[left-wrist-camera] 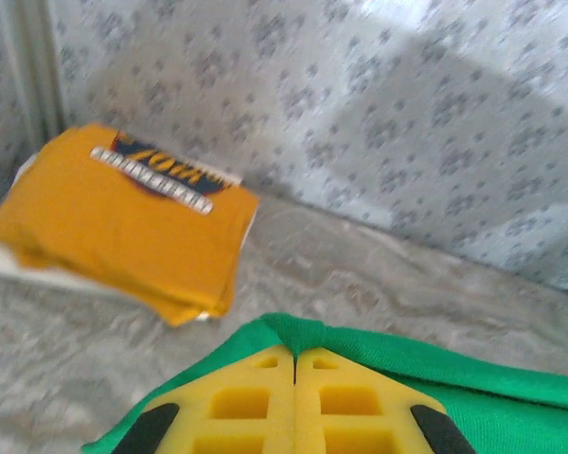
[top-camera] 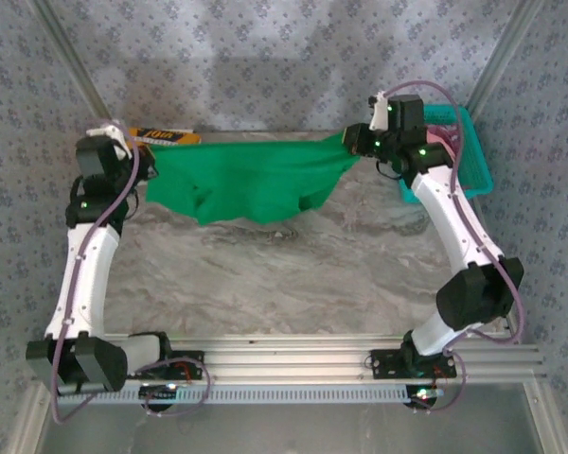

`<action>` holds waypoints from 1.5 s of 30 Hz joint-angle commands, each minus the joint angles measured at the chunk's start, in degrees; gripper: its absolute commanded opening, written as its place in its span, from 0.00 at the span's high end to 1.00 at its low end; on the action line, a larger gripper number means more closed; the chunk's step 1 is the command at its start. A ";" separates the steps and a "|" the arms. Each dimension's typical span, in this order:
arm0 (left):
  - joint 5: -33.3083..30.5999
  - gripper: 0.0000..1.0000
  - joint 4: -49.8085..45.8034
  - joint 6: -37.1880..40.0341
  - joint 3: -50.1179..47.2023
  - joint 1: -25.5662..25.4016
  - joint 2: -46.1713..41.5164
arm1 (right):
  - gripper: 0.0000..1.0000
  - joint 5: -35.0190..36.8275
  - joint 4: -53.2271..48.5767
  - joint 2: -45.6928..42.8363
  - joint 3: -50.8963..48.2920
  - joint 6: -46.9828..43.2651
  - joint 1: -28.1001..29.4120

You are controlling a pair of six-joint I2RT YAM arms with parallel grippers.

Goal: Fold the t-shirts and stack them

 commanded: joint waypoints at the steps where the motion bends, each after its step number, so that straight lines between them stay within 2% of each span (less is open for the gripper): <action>1: 1.47 1.00 0.16 1.88 1.61 1.38 7.27 | 0.89 4.71 0.18 2.92 -1.53 0.29 -0.31; 3: 2.07 1.00 0.60 2.10 1.62 1.30 10.72 | 0.80 5.18 0.10 5.41 -2.26 0.40 -0.40; 4: 1.52 1.00 0.16 1.86 1.57 1.24 12.51 | 0.72 4.60 0.08 6.41 -3.00 0.15 -0.59; 5: 1.20 0.89 -0.44 1.73 1.56 1.16 13.76 | 0.64 4.27 0.54 7.25 -3.69 0.22 -0.83; 7: 0.94 0.60 -1.14 1.94 0.05 0.56 15.50 | 0.61 4.54 0.44 9.02 -4.41 0.27 -1.54; 10: -0.30 0.42 -1.40 2.21 -3.33 -2.45 14.55 | 0.60 3.90 0.93 9.96 -5.95 0.25 -2.92; 11: -1.18 0.39 -1.83 2.96 -4.15 -4.39 13.94 | 0.59 3.90 1.32 9.96 -6.44 0.24 -3.37; 15: -6.11 0.39 -8.67 5.60 -3.35 -16.78 13.82 | 0.57 3.55 3.23 8.67 -8.85 -0.48 -4.00; 16: -5.86 0.39 -8.39 5.16 -3.69 -20.01 14.22 | 0.57 3.50 3.78 8.39 -9.53 -0.58 -4.04; 18: -3.33 0.31 -4.97 4.57 -3.98 -26.66 16.41 | 0.57 3.12 5.41 7.84 -11.14 -0.27 -4.00; 21: -1.23 0.28 -1.12 7.32 0.68 -34.98 25.36 | 0.56 3.20 11.02 6.11 -15.14 1.28 -4.12; 24: -3.97 0.22 -2.74 8.61 8.75 -37.72 36.82 | 0.55 3.27 13.02 4.51 -16.63 2.23 -4.12; 28: -2.48 0.07 -2.79 9.29 15.92 -37.75 46.24 | 0.53 3.33 12.68 1.47 -18.87 1.32 -4.43; 30: -1.17 0.06 -2.50 10.04 19.36 -38.14 49.58 | 0.53 3.54 13.09 -0.13 -20.85 1.16 -4.94; 32: -1.96 0.08 -3.52 10.96 23.32 -39.21 53.54 | 0.53 3.34 14.44 -1.35 -22.88 1.76 -5.56; 34: -3.03 0.20 -5.26 11.11 27.38 -40.00 57.98 | 0.53 2.44 15.49 -1.90 -24.25 2.58 -6.10; 36: -2.90 0.26 -6.48 10.73 30.13 -40.35 60.93 | 0.53 1.81 16.30 -1.90 -24.84 3.22 -6.00; 37: -2.90 0.36 -6.95 10.71 30.87 -40.49 61.73 | 0.53 1.77 16.60 -1.81 -24.85 3.45 -5.88; 38: -3.44 0.50 -7.63 10.51 31.31 -40.63 61.68 | 0.53 1.63 16.71 -1.71 -24.85 3.54 -5.74; 39: -4.20 0.69 -8.12 10.32 31.62 -40.71 60.95 | 0.53 1.53 16.54 -1.72 -24.85 3.40 -5.59; 40: -4.61 0.79 -8.36 10.43 31.46 -40.73 59.41 | 0.52 1.53 16.54 -1.69 -26.89 3.26 -5.47; 42: -5.07 0.95 -9.55 10.45 32.23 -40.68 56.14 | 0.52 1.44 16.69 -1.54 -27.55 3.20 -5.55; 43: -5.17 1.00 -10.47 10.44 33.13 -40.65 54.39 | 0.52 1.37 16.96 -1.32 -27.83 3.24 -5.62; 45: -5.14 1.00 -12.34 10.46 35.40 -40.50 51.70 | 0.52 0.80 17.73 -0.58 -28.20 3.55 -5.79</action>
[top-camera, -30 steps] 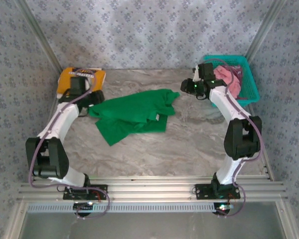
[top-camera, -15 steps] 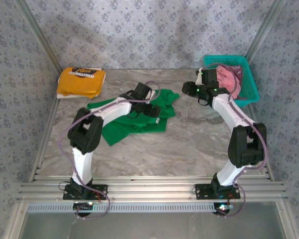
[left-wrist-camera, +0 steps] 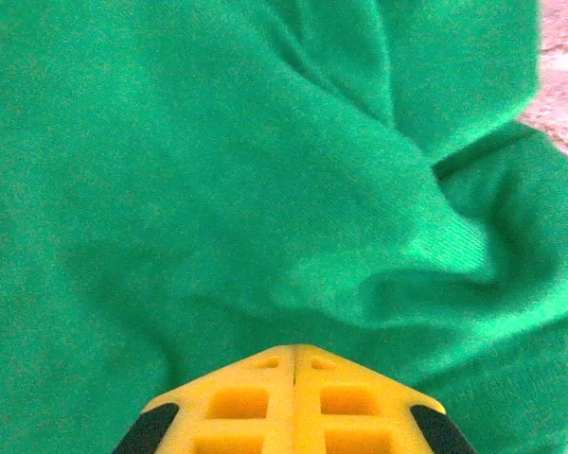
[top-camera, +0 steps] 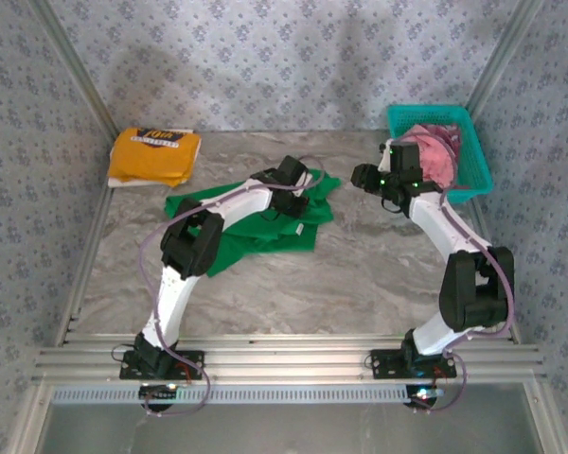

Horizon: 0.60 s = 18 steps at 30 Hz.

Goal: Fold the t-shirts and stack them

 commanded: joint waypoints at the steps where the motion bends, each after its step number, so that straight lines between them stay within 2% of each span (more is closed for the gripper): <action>1: -0.60 1.00 -4.70 -0.29 6.29 0.70 -9.03 | 0.52 -1.82 2.04 1.17 -0.82 1.33 -0.14; 5: 3.58 1.00 -3.97 -0.73 7.07 2.87 -13.98 | 0.52 -5.18 4.27 3.74 -1.15 2.25 0.32; 6: 4.17 0.77 -5.52 0.06 7.81 2.52 -13.89 | 0.52 -5.50 4.47 4.26 -1.13 2.36 0.65; 7: 4.90 0.43 -8.43 0.83 11.21 2.05 -12.79 | 0.52 -5.90 4.61 4.71 -1.21 2.48 0.84; 8: 4.80 0.27 -11.59 1.55 12.66 1.13 -11.66 | 0.52 -6.14 4.81 5.08 -1.20 2.68 0.87; 11: -1.08 0.17 -17.01 3.94 10.45 -2.56 -8.34 | 0.52 -6.49 5.45 4.83 -1.77 3.12 0.38; 13: -2.21 0.10 -13.59 3.25 3.32 -3.28 -8.59 | 0.52 -5.64 6.25 3.78 -2.82 3.37 -0.26; 14: -1.64 0.03 -10.61 2.54 -0.05 -3.22 -8.84 | 0.52 -5.41 6.90 3.17 -3.68 3.72 -0.79; 16: -0.68 0.02 -6.99 2.26 -1.72 -3.43 -7.94 | 0.52 -5.32 8.15 2.16 -5.24 4.80 -2.33; 18: -1.46 0.02 -6.70 2.99 1.11 -4.01 -5.09 | 0.52 -5.47 10.11 0.88 -7.36 6.17 -3.90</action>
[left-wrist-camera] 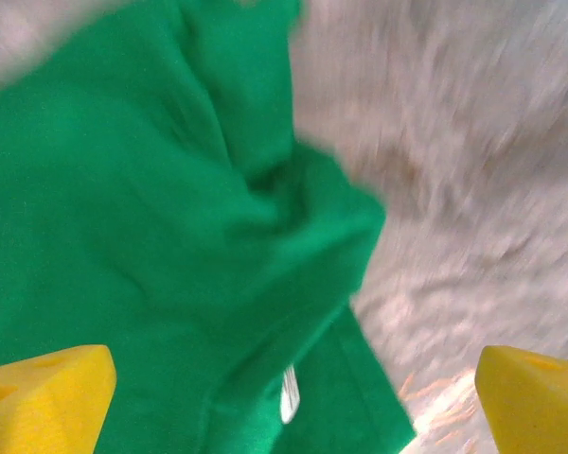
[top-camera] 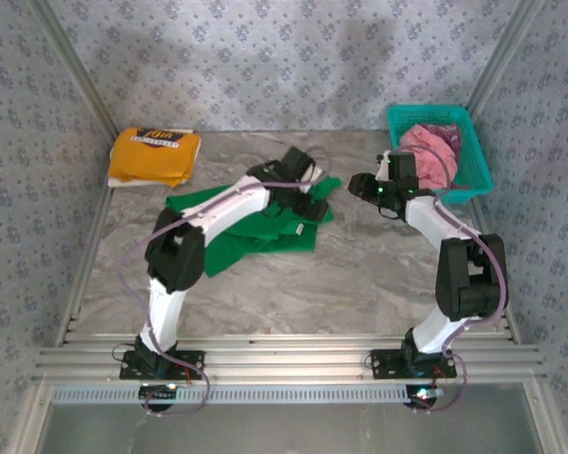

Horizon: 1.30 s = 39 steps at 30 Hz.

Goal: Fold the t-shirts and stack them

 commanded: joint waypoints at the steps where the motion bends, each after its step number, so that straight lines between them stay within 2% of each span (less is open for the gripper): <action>1: -1.82 0.02 0.61 1.55 2.82 0.20 4.22 | 0.52 -0.19 3.49 -3.43 -2.97 2.99 -2.52; 5: -2.99 0.02 -0.28 3.12 10.51 -0.89 11.25 | 0.52 1.16 4.81 -6.36 -5.68 3.45 -3.71; 6: -4.14 0.03 -0.23 3.39 11.29 -1.16 12.59 | 0.52 1.27 4.94 -6.98 -6.02 3.56 -3.92; 7: -5.46 0.10 -0.26 3.73 11.87 -1.42 13.68 | 0.52 1.01 4.96 -7.38 -6.09 3.52 -4.19; 9: -6.93 0.27 -0.20 4.27 12.32 -1.44 14.58 | 0.52 0.68 4.44 -7.79 -5.97 3.17 -4.61; 10: -7.64 0.42 -0.68 4.52 12.74 -1.43 14.76 | 0.52 0.74 4.19 -8.08 -5.99 3.00 -4.80; 12: -9.03 0.81 -1.34 4.61 13.09 -1.52 13.84 | 0.52 0.90 3.96 -8.14 -5.84 2.51 -4.85; 13: -9.75 0.90 -1.53 4.84 13.08 -1.46 13.03 | 0.52 0.82 3.75 -7.85 -5.73 2.30 -4.88; 15: -11.54 1.00 -2.07 5.22 13.58 -1.45 11.67 | 0.52 0.34 3.83 -7.17 -5.43 2.27 -4.81; 20: -13.07 1.00 -3.92 5.98 12.28 -1.00 3.78 | 0.51 -5.48 3.76 -2.03 -2.58 2.16 -3.74; 25: -10.99 1.00 5.45 4.86 1.20 3.64 -11.70 | 0.46 -7.44 0.87 3.31 1.16 0.91 -0.46; 28: -10.33 1.00 5.68 5.08 -0.51 7.06 -15.73 | 0.42 -8.39 1.08 7.09 2.79 0.56 1.48; 33: -10.20 1.00 7.57 4.71 -5.95 11.44 -20.90 | 0.41 -9.72 2.41 16.08 9.10 1.61 3.47; 39: -10.04 1.00 9.34 3.94 -11.14 13.84 -25.13 | 0.40 -15.87 6.90 28.62 17.61 7.07 6.28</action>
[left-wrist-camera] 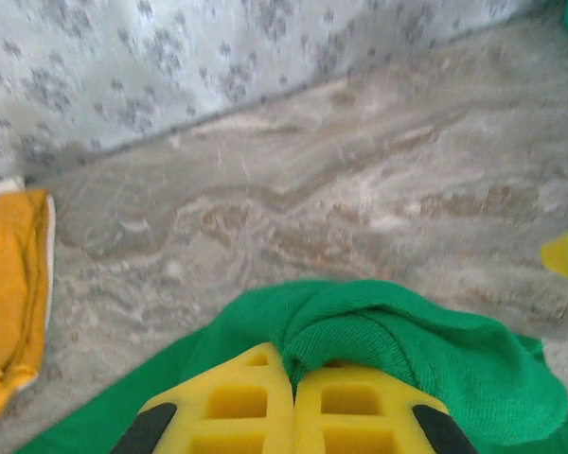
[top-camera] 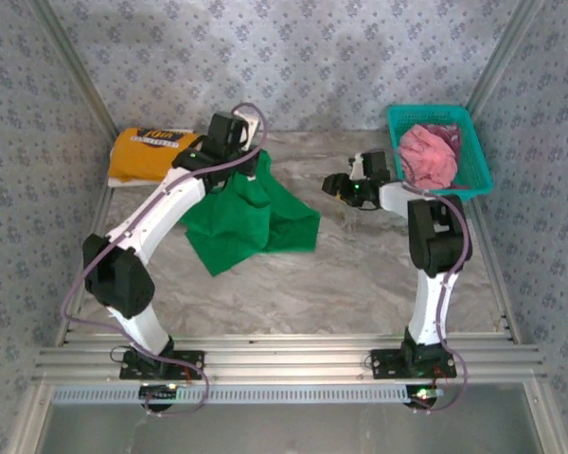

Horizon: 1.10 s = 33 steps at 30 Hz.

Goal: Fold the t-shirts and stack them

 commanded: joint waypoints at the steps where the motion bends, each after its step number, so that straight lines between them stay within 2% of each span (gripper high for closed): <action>1: -0.08 1.00 1.77 -0.57 -2.34 0.88 -2.87 | 0.40 -5.49 2.54 5.14 3.97 3.91 2.13; 8: -3.56 1.00 0.98 -1.28 -7.86 7.55 -9.87 | 0.32 -7.00 2.22 4.39 -0.86 5.16 5.41; 14: -5.10 1.00 2.49 -2.36 -9.95 11.23 -16.50 | 0.30 -6.44 4.19 2.50 -6.44 8.69 9.00; 18: -5.04 1.00 2.76 -1.87 -8.52 12.82 -19.71 | 0.28 -7.43 7.13 0.87 -11.16 9.78 10.31; 22: -3.33 1.00 2.61 -2.67 -9.18 14.75 -23.19 | 0.29 -8.60 3.44 -0.17 -12.69 8.58 12.84; 26: -6.43 1.00 1.56 -1.86 -11.01 15.15 -25.56 | 0.29 -10.80 -1.82 -0.73 -13.72 6.77 16.95; 28: -8.08 1.00 1.91 -1.54 -11.69 15.82 -26.40 | 0.29 -13.32 0.25 -1.12 -16.41 8.41 18.01; 31: -6.61 1.00 2.80 -1.78 -11.77 17.45 -26.05 | 0.28 -16.41 -0.53 -0.67 -18.99 9.00 18.69; 33: -5.77 1.00 3.16 -2.02 -11.77 17.66 -25.55 | 0.29 -16.06 1.35 -0.27 -20.37 9.77 19.21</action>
